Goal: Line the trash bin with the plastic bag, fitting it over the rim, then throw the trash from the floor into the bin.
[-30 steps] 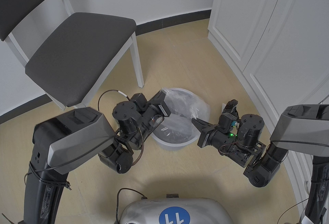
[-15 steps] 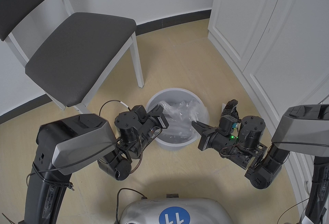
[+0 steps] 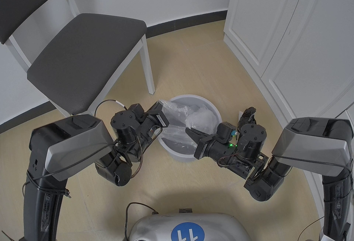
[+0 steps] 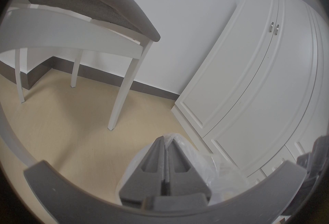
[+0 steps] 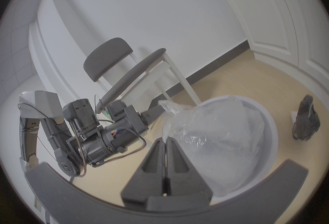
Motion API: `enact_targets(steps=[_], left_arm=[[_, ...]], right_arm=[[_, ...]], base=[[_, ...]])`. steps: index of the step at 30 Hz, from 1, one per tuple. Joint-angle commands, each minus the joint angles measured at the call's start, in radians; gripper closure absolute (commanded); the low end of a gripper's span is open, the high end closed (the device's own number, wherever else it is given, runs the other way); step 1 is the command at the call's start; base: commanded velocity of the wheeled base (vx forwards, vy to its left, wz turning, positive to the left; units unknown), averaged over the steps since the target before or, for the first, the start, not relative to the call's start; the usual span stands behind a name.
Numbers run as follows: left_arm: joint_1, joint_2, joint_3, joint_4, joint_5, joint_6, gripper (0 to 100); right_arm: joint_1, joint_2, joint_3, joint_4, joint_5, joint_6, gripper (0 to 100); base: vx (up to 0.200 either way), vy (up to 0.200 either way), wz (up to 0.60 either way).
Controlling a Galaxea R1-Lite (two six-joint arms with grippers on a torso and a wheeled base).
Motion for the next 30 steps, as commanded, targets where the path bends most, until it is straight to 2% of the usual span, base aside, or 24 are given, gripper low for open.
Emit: enact_targets(steps=[1,10,17,19,20,21,23,26,30], left_arm=[[0.004,-0.035,0.014,0.0,0.001,-0.001,100],[-0.011,-0.001,0.01,0.0,0.001,-0.001,100],[0.041,-0.01,0.011,0.001,-0.002,0.001,100],[0.049,-0.018,0.011,0.003,-0.005,0.002,100],[0.07,-0.026,0.017,0.006,-0.005,0.016,100],[0.078,-0.029,0.022,0.008,-0.007,0.024,100],[0.084,-0.029,0.023,0.008,-0.008,0.031,100],[0.111,-0.024,0.045,0.009,-0.05,0.091,100],[0.111,-0.023,0.053,0.009,-0.054,0.096,100]], right_arm=[[-0.008,0.047,-0.015,-0.018,0.001,0.024,100],[-0.073,0.101,-0.038,-0.018,-0.007,0.033,100],[-0.1,-0.02,0.072,-0.018,-0.011,-0.001,100],[-0.114,-0.04,0.092,-0.018,-0.011,-0.021,100],[-0.16,-0.086,0.146,-0.018,-0.005,-0.082,100],[-0.188,-0.101,0.17,-0.018,-0.002,-0.105,100],[-0.202,-0.111,0.186,-0.018,0.0,-0.117,100],[-0.265,-0.14,0.278,-0.018,0.053,-0.177,100],[-0.295,-0.138,0.314,-0.018,0.073,-0.214,100]], base=[[0.0,0.0,0.0],[0.0,0.0,0.0],[0.0,0.0,0.0],[0.0,0.0,0.0],[0.0,0.0,0.0],[0.0,0.0,0.0],[0.0,0.0,0.0],[0.0,0.0,0.0],[0.0,0.0,0.0]])
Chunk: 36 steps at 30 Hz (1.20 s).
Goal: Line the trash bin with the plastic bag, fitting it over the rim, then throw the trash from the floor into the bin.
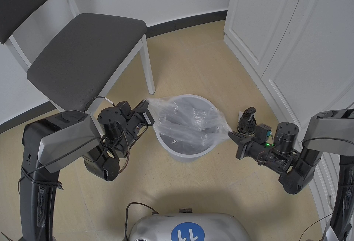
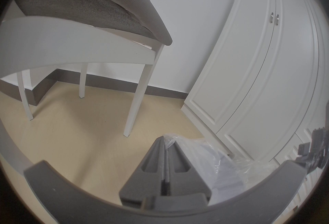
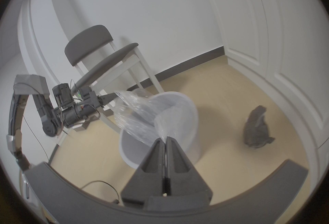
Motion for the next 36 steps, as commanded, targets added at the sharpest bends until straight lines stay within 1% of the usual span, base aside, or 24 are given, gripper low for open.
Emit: enact_targets(steps=[1,4,9,14,21,23,31,36], left_arm=[[0.017,-0.002,0.016,0.001,-0.009,0.012,100],[0.023,0.0,0.029,0.001,-0.015,0.013,100],[0.047,0.003,0.052,0.001,-0.044,0.019,100],[0.069,0.024,0.061,-0.001,-0.053,0.07,100],[0.095,0.029,0.078,0.001,-0.099,0.075,100],[0.102,0.038,0.079,0.001,-0.118,0.075,100],[0.118,0.069,0.071,0.002,-0.122,0.084,100],[0.138,0.078,0.071,0.002,-0.158,0.096,100]], right_arm=[[-0.048,-0.042,0.06,-0.017,0.017,-0.024,100],[-0.059,-0.038,0.071,-0.017,0.017,-0.03,100],[-0.099,-0.033,0.103,-0.017,0.021,-0.098,100],[-0.134,0.002,0.123,-0.017,0.021,-0.162,100],[-0.156,0.028,0.117,-0.017,0.021,-0.195,100],[-0.171,0.047,0.111,-0.017,0.021,-0.221,100],[-0.2,0.081,0.092,-0.017,0.021,-0.244,100],[-0.213,0.102,0.077,-0.017,0.024,-0.253,100]], base=[[0.0,0.0,0.0],[0.0,0.0,0.0],[0.0,0.0,0.0],[0.0,0.0,0.0],[0.0,0.0,0.0],[0.0,0.0,0.0],[0.0,0.0,0.0],[0.0,0.0,0.0]])
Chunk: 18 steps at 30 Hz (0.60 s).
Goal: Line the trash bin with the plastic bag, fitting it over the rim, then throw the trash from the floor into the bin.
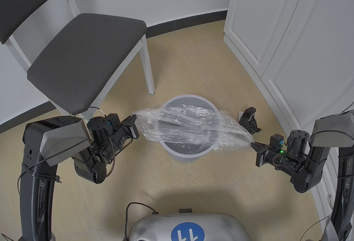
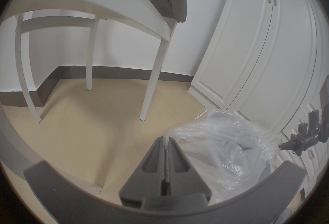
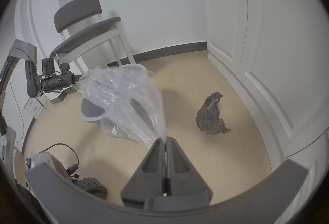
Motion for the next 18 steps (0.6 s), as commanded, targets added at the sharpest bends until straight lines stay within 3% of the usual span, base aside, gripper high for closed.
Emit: enact_targets(steps=[1,18], left_arm=[[0.014,0.018,-0.002,0.0,-0.009,0.001,100],[0.029,0.095,-0.02,0.0,-0.032,0.001,100]], right_arm=[[-0.008,0.031,-0.016,-0.018,0.002,-0.001,100],[-0.015,0.083,-0.045,-0.018,0.002,-0.006,100]], base=[[0.0,0.0,0.0],[0.0,0.0,0.0]])
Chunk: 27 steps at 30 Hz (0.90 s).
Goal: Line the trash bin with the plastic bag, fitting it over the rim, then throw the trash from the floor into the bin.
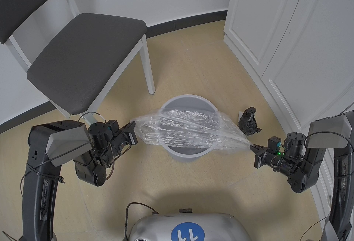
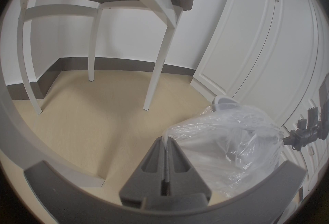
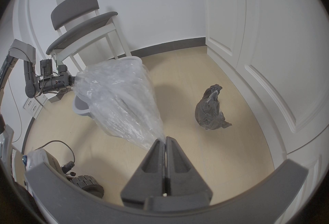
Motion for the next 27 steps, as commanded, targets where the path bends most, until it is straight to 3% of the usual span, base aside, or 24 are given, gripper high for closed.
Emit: enact_targets(steps=[1,14,23,27], left_arm=[[0.006,0.032,-0.011,-0.001,0.0,-0.001,100],[0.023,0.029,-0.001,-0.002,-0.022,0.001,100],[0.014,-0.038,0.083,-0.007,-0.031,0.032,100],[0.038,-0.083,0.147,-0.005,-0.101,0.03,100]], right_arm=[[-0.005,0.018,-0.005,-0.018,0.0,-0.003,100],[-0.022,0.026,-0.011,-0.018,0.0,-0.025,100],[-0.009,-0.048,0.044,-0.018,0.002,-0.054,100],[-0.008,-0.084,0.084,-0.018,0.014,-0.068,100]], base=[[0.0,0.0,0.0],[0.0,0.0,0.0],[0.0,0.0,0.0],[0.0,0.0,0.0]])
